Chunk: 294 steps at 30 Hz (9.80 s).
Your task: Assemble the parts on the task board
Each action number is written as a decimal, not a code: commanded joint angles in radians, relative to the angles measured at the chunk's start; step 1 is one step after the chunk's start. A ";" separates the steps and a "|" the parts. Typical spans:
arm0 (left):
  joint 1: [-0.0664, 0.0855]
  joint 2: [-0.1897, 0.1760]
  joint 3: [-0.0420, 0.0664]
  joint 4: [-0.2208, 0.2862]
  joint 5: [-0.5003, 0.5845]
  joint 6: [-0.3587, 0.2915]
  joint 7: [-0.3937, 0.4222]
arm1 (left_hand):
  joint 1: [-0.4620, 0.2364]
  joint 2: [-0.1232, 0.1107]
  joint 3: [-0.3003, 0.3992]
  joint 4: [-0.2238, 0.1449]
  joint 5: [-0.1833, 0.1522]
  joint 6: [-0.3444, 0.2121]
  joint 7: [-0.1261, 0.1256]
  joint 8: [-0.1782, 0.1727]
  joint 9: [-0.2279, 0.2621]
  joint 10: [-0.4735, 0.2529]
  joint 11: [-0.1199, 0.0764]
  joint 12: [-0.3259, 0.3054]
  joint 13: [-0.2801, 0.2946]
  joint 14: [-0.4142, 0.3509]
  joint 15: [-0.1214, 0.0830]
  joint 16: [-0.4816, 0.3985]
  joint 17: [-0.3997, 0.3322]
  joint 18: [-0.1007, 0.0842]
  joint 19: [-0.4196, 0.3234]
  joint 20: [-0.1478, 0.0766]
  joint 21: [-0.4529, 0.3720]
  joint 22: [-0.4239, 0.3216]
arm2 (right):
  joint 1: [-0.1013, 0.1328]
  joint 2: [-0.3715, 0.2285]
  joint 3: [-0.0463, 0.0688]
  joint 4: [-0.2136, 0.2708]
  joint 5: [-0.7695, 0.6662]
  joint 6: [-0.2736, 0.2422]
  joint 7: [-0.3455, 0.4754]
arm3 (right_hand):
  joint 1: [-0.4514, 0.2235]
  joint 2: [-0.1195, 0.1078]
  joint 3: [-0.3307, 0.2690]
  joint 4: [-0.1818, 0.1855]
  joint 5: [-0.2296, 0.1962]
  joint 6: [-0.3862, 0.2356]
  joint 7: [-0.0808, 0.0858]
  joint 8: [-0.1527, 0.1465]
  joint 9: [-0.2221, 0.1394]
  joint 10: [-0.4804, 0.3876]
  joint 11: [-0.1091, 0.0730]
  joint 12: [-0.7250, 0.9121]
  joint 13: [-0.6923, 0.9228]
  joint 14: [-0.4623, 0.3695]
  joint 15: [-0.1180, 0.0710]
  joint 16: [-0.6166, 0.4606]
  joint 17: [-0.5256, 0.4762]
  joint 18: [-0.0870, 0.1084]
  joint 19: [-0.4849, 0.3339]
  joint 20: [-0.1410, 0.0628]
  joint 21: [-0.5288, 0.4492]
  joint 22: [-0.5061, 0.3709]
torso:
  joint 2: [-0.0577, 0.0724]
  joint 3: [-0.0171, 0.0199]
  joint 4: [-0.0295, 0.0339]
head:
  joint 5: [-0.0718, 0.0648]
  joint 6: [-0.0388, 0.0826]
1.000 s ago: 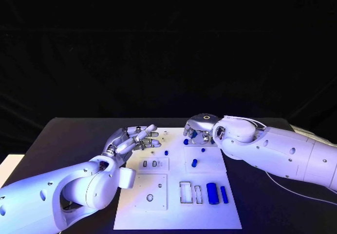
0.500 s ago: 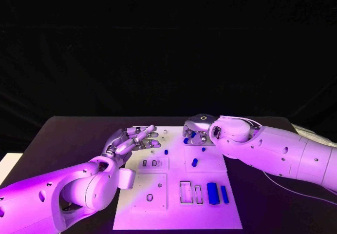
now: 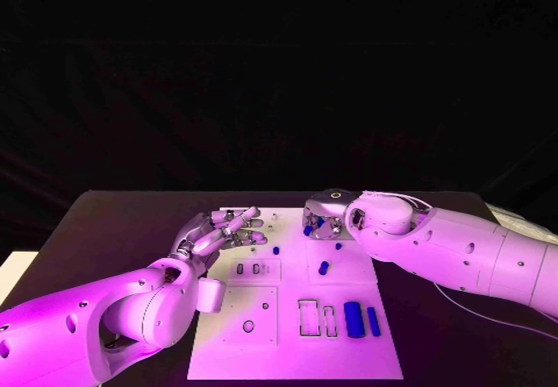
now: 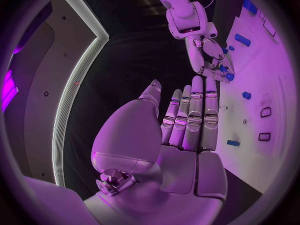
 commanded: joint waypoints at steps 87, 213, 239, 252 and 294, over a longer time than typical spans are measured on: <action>0.008 0.002 0.001 0.001 0.001 0.038 -0.019 | 0.018 0.006 0.007 -0.020 0.005 0.002 0.004 -0.011 -0.002 0.008 0.003 -0.020 -0.001 0.010 0.002 -0.010 0.012 0.019 0.014 -0.001 -0.012 -0.007 | -0.003 0.189 0.003 -0.183 0.119 -0.287 -0.028 | 0.003 -0.093 -0.022 0.099 -0.067 -0.195 0.080 -0.012 -0.005 -0.206 0.070 0.001 -0.003 -0.008 0.049 0.086 0.039 0.005 -0.087 0.052 0.100 0.064 | 0.019 -0.0058 0.0192 | 0.000 0.009; 0.008 -0.002 0.001 -0.021 0.009 0.052 -0.014 | 0.026 0.014 0.015 -0.029 0.005 0.006 0.003 -0.015 -0.001 0.012 0.002 -0.027 -0.001 0.009 0.002 -0.019 0.019 0.019 0.016 -0.001 -0.019 -0.011 | -0.022 0.132 0.010 0.026 0.286 -0.193 -0.239 | 0.045 -0.045 -0.146 0.273 0.059 -0.150 0.020 -0.001 0.002 0.084 -0.009 1.071 1.068 0.064 -0.008 0.468 0.520 -0.089 0.124 0.002 0.545 0.683 | 0.018 -0.0030 0.0125 | 0.007 -0.002; 0.008 -0.017 0.001 -0.021 0.009 0.051 -0.013 | 0.026 0.015 0.016 -0.031 0.005 0.006 0.003 -0.016 -0.001 0.013 0.002 -0.028 -0.001 0.009 0.002 -0.020 0.020 0.019 0.017 -0.001 -0.020 -0.012 | 0.008 -0.208 0.014 0.274 0.460 -0.281 0.048 | 0.100 -0.051 -0.188 0.267 0.120 -0.193 0.030 0.025 0.008 0.078 0.001 1.081 1.070 0.067 0.004 0.481 0.551 -0.093 0.130 0.018 0.562 0.714 | 0.013 0.0033 -0.0016 | 0.003 -0.004; 0.008 -0.009 0.000 -0.038 0.009 0.058 -0.011 | 0.028 0.015 0.017 -0.032 0.005 0.006 0.003 -0.017 -0.001 0.013 0.002 -0.029 -0.001 0.009 0.002 -0.021 0.021 0.019 0.018 -0.002 -0.021 -0.012 | -0.006 -0.323 0.014 0.166 0.535 -0.208 0.207 | 0.108 -0.071 -0.196 0.251 0.102 -0.189 0.029 0.022 0.005 0.087 0.000 1.094 1.082 0.069 0.003 0.486 0.564 -0.094 0.131 0.016 0.565 0.717 | 0.004 0.0199 -0.0186 | -0.004 -0.004; 0.005 -0.003 0.000 -0.053 0.010 0.064 -0.012 | 0.029 0.015 0.019 -0.034 0.005 0.007 0.003 -0.017 -0.001 0.013 0.002 -0.030 -0.001 0.010 0.002 -0.022 0.022 0.019 0.018 -0.002 -0.022 -0.013 | -0.074 -0.264 0.013 0.016 0.524 -0.170 0.176 | 0.131 -0.062 -0.196 0.227 0.071 -0.162 0.025 0.027 0.005 0.091 -0.003 1.098 1.088 0.069 0.001 0.486 0.565 -0.093 0.129 0.015 0.565 0.715 | 0.005 0.0139 -0.0158 | -0.008 -0.011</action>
